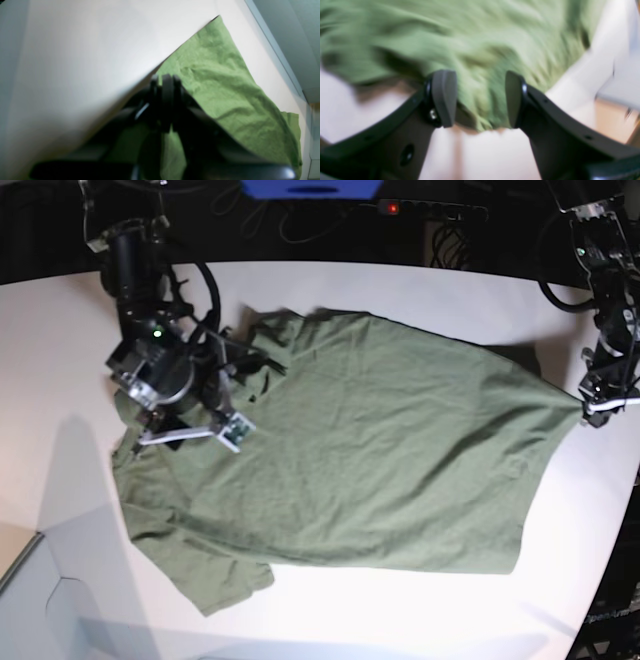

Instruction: Layout the t-shirt on the table in an organized manner, then fold the t-shirt properly

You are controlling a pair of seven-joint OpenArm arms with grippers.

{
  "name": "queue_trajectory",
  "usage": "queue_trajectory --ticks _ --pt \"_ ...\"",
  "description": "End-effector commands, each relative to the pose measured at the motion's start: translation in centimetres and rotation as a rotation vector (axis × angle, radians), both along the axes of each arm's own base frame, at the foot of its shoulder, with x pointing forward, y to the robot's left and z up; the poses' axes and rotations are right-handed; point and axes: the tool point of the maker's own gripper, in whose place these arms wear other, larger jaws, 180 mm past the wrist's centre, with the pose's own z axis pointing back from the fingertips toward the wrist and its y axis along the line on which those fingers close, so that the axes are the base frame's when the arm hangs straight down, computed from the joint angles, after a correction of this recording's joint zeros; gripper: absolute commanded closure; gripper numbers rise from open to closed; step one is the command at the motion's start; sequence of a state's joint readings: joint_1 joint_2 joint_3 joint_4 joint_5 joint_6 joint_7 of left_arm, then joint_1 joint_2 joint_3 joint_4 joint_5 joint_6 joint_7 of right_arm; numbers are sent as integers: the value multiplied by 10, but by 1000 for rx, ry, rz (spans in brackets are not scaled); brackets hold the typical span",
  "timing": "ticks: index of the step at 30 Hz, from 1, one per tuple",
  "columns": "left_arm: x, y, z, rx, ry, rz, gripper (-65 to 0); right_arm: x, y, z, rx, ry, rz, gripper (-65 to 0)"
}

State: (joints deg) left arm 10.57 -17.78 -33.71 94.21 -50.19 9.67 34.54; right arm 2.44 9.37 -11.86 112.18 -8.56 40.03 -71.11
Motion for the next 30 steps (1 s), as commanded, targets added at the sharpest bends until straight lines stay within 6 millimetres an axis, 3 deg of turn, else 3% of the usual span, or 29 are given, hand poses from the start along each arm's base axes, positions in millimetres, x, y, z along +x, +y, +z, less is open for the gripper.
queue_trajectory --ticks 1,6,15,26,30 --pt "5 7 15 21 -39 9 -1 9 -10 12 6 -41 -33 -320" --pt "6 7 16 21 -42 9 -1 -6 -37 1 0 -4 -114 -320" --pt "7 7 17 21 -44 9 -1 -43 -31 -28 1 100 -101 -320" --pt "6 7 16 21 -42 9 -1 -62 31 -52 68 157 98 -319" --pt "6 7 16 21 -41 9 -1 -41 32 -71 85 179 103 -319"
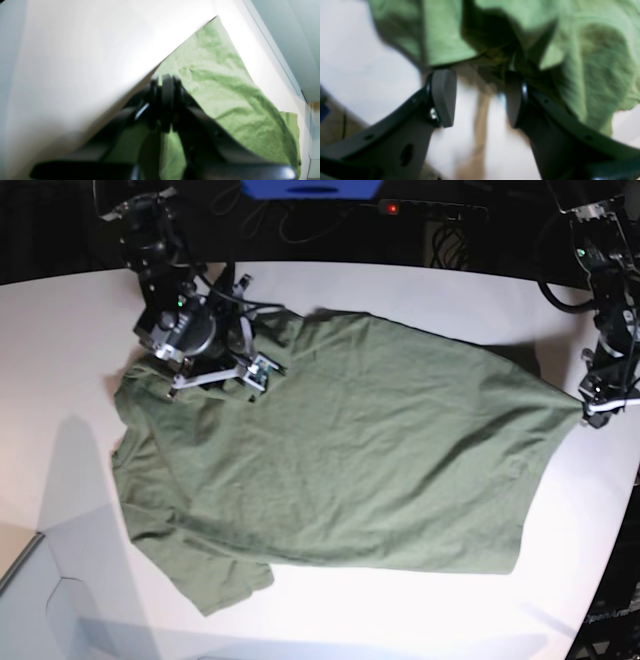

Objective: Layout the t-shirt on the table in an organized manner, then fold the t-shirt properly
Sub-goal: 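Grasp the shirt collar edge with the right gripper and lift it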

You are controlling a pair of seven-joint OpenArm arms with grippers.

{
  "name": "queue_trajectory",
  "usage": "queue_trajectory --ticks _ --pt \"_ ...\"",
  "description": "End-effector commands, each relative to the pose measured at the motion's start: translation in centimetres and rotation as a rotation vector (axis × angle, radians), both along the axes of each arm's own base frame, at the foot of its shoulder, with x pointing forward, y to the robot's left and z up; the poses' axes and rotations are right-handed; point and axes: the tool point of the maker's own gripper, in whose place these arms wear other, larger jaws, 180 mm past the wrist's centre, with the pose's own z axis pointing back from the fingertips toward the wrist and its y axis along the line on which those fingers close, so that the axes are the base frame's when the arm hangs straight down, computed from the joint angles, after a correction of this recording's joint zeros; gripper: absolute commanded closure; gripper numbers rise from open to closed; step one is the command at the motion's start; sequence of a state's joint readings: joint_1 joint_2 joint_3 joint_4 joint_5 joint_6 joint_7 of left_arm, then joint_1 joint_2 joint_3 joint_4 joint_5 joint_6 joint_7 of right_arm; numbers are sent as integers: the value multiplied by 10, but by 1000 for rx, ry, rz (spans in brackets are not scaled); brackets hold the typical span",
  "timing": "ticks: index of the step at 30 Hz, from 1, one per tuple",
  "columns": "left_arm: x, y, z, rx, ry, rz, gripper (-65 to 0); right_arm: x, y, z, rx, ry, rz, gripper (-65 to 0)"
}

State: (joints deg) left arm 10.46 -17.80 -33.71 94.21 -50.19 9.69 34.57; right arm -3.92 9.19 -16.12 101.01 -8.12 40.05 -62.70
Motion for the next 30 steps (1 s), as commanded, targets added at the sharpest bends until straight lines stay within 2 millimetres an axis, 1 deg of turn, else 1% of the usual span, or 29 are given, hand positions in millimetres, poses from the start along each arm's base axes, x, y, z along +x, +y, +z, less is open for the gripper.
queue_trajectory --ticks 1,3,4,5,8,10,12,14,15,18,20,21,23,26,28,30 --pt "5 6 15 20 -38 9 -1 20 -4 8 0 -44 -3 -319" --pt "4 6 14 20 -36 9 -1 41 -11 8 -17 -50 -16 -319" --pt "4 6 14 20 -36 9 -1 53 -18 13 -26 -69 -34 -319" --pt "5 6 15 21 -38 8 -1 64 -28 21 -35 -93 -58 -319" --pt "4 6 14 21 -36 8 -1 91 -43 49 -34 -181 -101 -319" --pt "4 6 14 21 -36 8 -1 102 -51 69 -25 -242 -131 -320" --pt "4 6 14 21 -36 8 -1 106 -56 84 -22 -284 -152 -322" --pt "4 6 14 21 -36 8 -1 106 -56 95 -27 -313 -151 -323" --pt "4 6 14 20 -36 9 -1 104 -57 96 -35 -314 -152 -323" --pt "5 7 15 22 -39 9 -1 90 -55 92 -39 -299 -149 -322" --pt "6 7 16 22 -40 9 -1 78 -51 85 -30 -279 -143 -322" --pt "6 7 16 22 -40 9 -1 73 -46 80 -24 -264 -134 -322" --pt "6 7 16 22 -40 9 -1 63 -30 70 -8 -234 -97 -321" --pt "6 7 16 22 -42 9 -1 51 -11 60 8 -201 -50 -321" --pt "6 7 16 22 -42 9 -1 50 2 61 30 -198 -37 -324" --pt "6 7 16 22 -42 9 -1 52 9 63 49 -201 -39 -325"
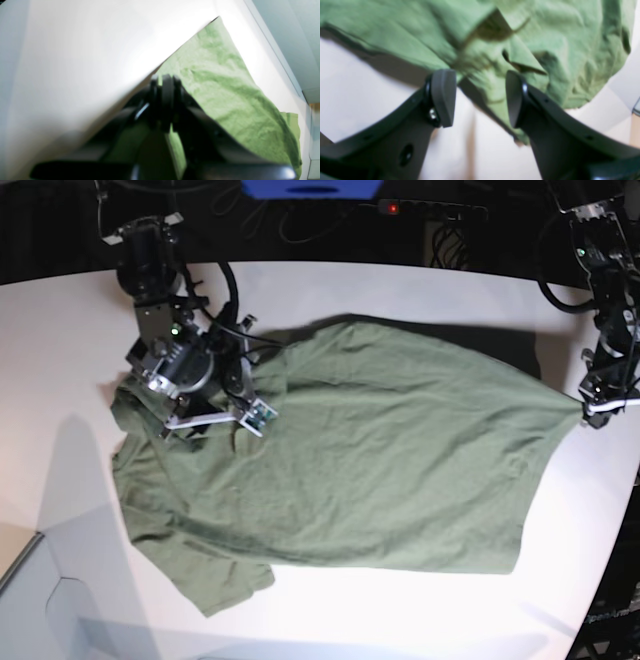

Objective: Layout the t-shirt on the table in an organized manner, then fold the t-shirt properly
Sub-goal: 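Grasp the shirt collar edge with the right gripper and lift it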

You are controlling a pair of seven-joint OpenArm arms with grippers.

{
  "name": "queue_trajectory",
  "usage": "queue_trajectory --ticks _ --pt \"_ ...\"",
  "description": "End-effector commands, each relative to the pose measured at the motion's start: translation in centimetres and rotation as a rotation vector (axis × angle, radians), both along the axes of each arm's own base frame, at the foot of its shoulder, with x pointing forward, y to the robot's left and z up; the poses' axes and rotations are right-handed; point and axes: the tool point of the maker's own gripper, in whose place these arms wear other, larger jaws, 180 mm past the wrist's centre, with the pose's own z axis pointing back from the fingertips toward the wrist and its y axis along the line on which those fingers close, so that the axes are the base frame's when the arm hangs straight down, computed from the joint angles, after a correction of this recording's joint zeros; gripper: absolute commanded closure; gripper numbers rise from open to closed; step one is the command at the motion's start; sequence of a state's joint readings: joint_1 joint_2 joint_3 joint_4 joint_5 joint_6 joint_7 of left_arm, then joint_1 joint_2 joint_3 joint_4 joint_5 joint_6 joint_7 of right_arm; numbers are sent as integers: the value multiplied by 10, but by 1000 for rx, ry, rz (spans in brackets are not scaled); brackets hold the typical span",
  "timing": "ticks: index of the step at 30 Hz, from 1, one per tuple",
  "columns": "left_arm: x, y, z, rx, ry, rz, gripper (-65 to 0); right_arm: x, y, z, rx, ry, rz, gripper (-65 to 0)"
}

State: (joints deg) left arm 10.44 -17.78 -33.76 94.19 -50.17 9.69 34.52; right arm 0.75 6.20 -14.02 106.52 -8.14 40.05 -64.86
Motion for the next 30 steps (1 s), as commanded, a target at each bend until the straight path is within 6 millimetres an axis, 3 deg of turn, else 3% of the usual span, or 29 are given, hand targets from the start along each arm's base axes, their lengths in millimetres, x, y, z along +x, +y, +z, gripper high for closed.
queue_trajectory --ticks 1,4,9,21,24,28,30 --pt "6 6 16 22 -41 8 -1 10 5 13 19 -45 0 -325" --pt "5 6 15 22 -38 8 -1 17 14 18 40 -58 5 -326" --pt "4 6 14 22 -35 7 -1 21 20 5 54 -13 -7 -326" --pt "5 6 15 22 -38 8 -1 17 39 -4 94 28 0 -316" --pt "6 6 16 22 -41 8 -1 12 41 -7 99 41 0 -237" --pt "6 6 16 22 -41 8 -1 12 41 -8 99 44 0 -15" --pt "6 6 16 22 -41 8 -1 12 40 -8 96 43 -2 0"
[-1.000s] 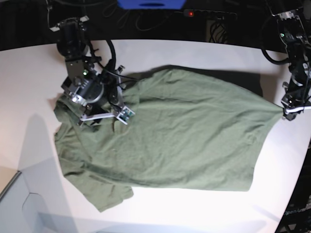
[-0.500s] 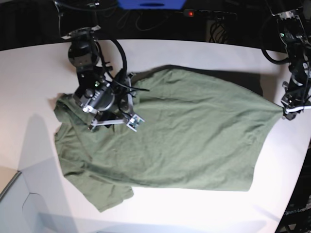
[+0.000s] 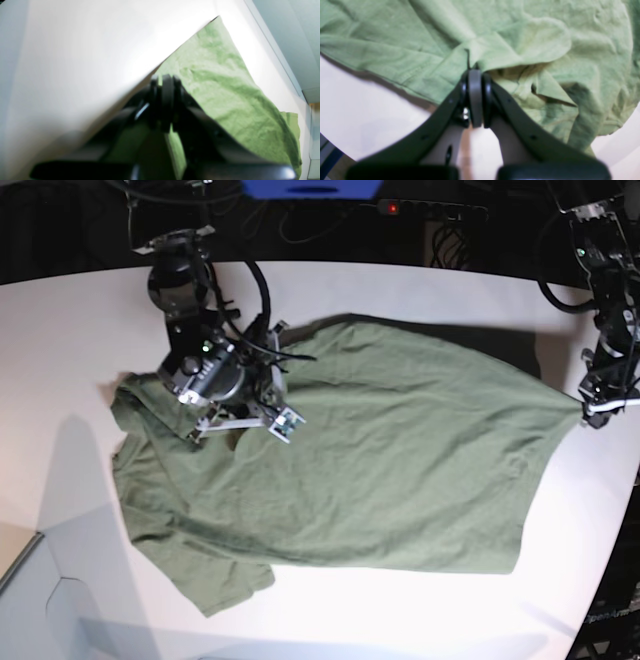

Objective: Layout the t-shirt on the table in an organized manner, then fold the t-shirt properly
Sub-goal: 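Grasp the shirt collar edge with the right gripper and lift it, then pull the grasped shirt edge with the right gripper away from the left gripper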

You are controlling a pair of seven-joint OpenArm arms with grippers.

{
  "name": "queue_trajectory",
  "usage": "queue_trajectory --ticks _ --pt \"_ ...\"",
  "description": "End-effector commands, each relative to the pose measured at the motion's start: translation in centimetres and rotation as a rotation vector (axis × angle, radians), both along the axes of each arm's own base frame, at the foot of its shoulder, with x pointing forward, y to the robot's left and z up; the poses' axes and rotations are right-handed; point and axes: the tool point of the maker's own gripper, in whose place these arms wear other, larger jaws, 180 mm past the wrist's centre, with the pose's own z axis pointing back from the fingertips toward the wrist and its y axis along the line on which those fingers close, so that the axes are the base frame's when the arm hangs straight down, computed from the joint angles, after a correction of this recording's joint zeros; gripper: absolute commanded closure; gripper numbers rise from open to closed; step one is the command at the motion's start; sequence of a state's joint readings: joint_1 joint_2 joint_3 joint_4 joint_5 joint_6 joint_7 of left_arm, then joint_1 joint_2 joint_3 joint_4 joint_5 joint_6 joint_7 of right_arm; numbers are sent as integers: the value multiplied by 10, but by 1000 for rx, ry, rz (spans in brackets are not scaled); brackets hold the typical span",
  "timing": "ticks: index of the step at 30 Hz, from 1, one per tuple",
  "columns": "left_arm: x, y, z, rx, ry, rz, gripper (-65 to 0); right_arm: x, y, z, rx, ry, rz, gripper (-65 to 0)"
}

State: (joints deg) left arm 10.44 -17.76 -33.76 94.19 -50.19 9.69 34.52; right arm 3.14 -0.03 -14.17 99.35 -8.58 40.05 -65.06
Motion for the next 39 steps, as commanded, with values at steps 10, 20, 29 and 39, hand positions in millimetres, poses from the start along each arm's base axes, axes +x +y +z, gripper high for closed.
queue_trajectory --ticks 10,20,29,39 --pt "10 7 20 23 -54 8 -1 -10 -15 50 -24 -126 -36 0" --pt "16 5 25 22 -69 4 -1 -88 -35 2 14 86 -186 0" --pt "21 5 30 22 -83 -1 -1 -123 -13 -11 84 187 -220 0" --pt "19 6 29 26 -74 -1 -1 -143 -20 -20 81 240 -265 -294"
